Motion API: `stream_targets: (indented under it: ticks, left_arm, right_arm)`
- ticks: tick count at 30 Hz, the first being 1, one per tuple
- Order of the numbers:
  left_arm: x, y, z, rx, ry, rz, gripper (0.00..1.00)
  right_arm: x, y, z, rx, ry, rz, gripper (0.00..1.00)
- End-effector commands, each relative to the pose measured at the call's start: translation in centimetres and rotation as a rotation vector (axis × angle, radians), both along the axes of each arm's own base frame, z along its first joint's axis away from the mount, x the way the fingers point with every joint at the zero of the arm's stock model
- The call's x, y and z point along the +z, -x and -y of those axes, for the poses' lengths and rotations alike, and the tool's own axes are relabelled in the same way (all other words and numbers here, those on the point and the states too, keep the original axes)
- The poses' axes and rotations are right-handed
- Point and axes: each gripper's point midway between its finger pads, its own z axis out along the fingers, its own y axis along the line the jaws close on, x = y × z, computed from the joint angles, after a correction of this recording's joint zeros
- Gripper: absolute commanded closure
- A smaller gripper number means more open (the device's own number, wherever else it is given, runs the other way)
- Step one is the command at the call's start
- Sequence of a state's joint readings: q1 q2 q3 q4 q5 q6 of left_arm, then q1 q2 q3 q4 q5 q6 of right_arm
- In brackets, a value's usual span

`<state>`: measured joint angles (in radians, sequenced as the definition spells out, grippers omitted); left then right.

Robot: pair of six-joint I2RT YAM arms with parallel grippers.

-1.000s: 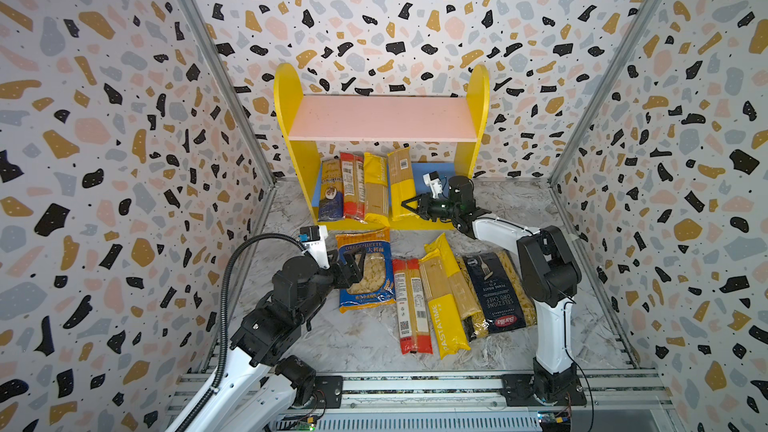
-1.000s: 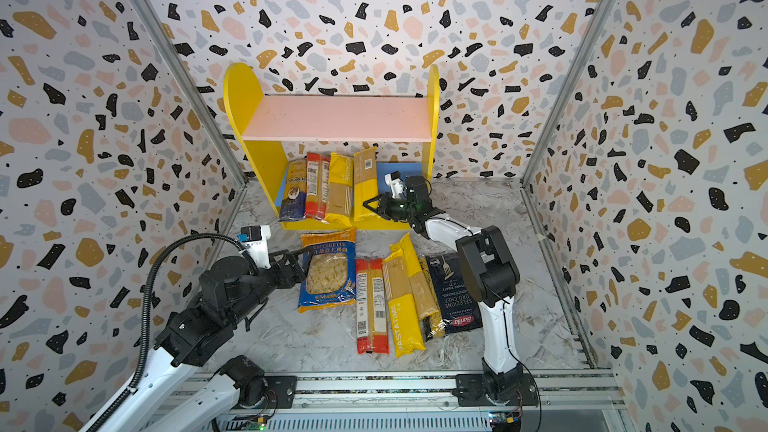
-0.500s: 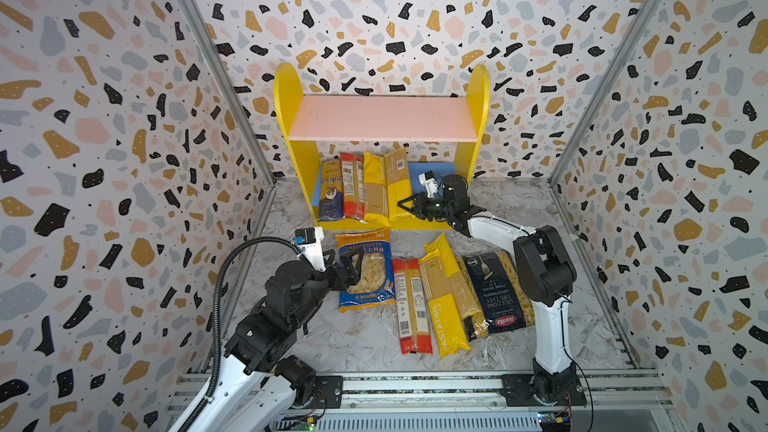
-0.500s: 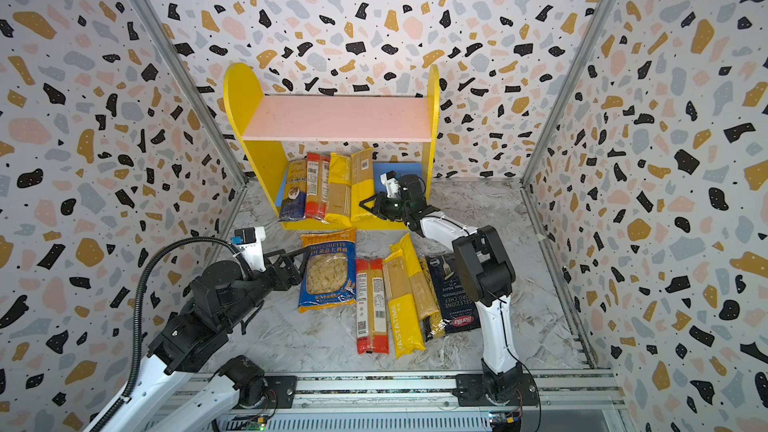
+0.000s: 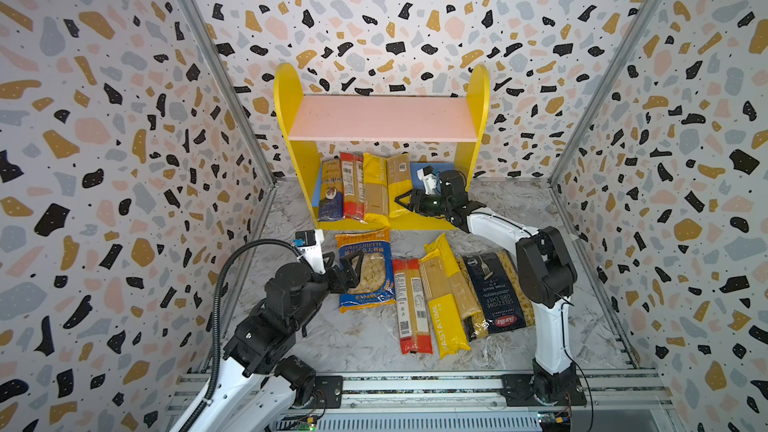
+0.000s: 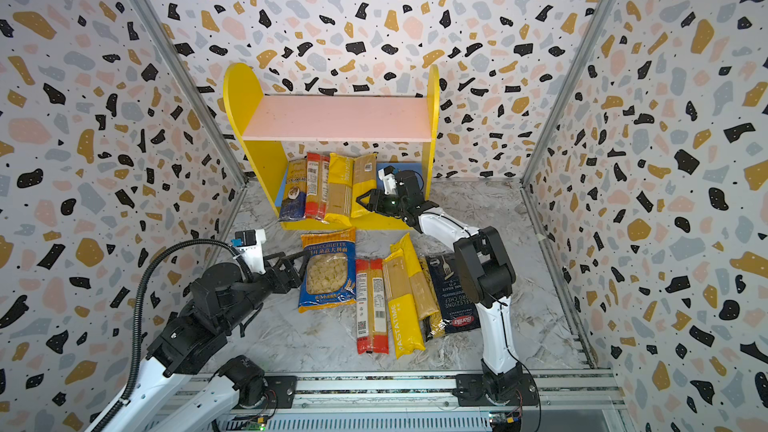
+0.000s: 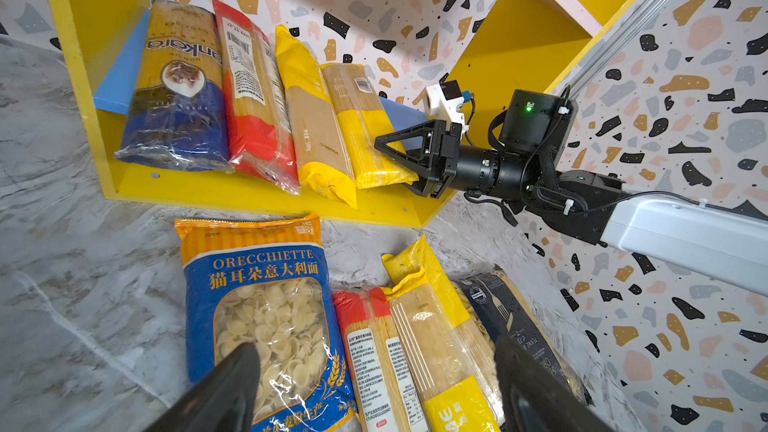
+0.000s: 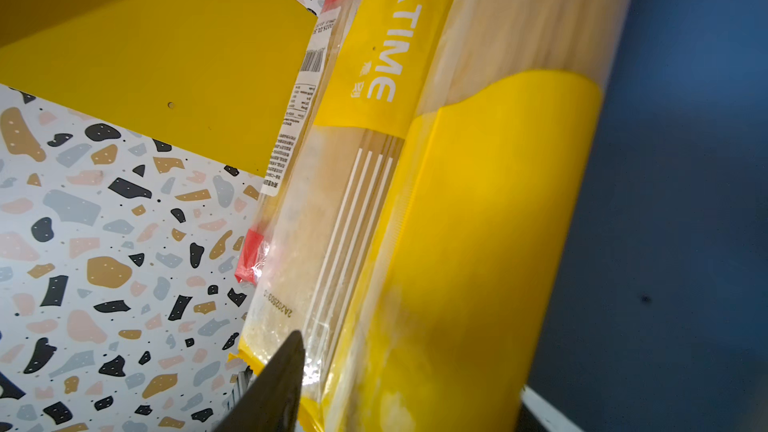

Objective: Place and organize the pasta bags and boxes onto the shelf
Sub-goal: 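Stand the yellow Pastatime pack on the blue shelf with the right gripper and open, then move the right gripper back to the table and close on another Pastatime pack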

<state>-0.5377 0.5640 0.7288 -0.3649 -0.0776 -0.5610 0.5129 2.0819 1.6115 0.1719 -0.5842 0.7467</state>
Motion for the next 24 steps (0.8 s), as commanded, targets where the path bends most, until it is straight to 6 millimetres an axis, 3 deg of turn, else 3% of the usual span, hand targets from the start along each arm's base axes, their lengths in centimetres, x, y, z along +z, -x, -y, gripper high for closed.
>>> stream_targets:
  ticks: [1, 2, 3, 4, 5, 16, 24]
  left_arm:
    - [0.6, 0.0, 0.2, -0.015, 0.013, 0.028, 0.12]
    - [0.5, 0.0, 0.2, -0.017, 0.014, 0.028, 0.12]
    - [0.5, 0.0, 0.2, -0.017, 0.016, 0.028, 0.12]
    - [0.4, 0.0, 0.2, -0.017, 0.014, 0.025, 0.12]
    - [0.4, 0.0, 0.2, -0.016, 0.017, 0.024, 0.12]
    - [0.8, 0.0, 0.0, 0.000, 0.030, 0.027, 0.08]
    - [1.1, 0.5, -2.2, 0.090, -0.014, 0.008, 0.04]
  right_arm:
    - [7.9, 0.6, 0.8, -0.005, -0.031, 0.175, 0.37]
    - [8.1, 0.8, 1.1, -0.010, -0.026, 0.181, 0.33]
    - [7.9, 0.9, 1.4, -0.013, -0.020, 0.179, 0.18]
    - [8.0, 1.1, 1.6, -0.014, -0.017, 0.180, 0.11]
    - [8.0, 1.2, 2.0, -0.018, -0.013, 0.181, 0.09]
    - [8.4, 3.8, 4.3, -0.026, 0.059, 0.179, 0.07]
    - [5.9, 9.4, 6.5, -0.033, 0.157, 0.138, 0.07]
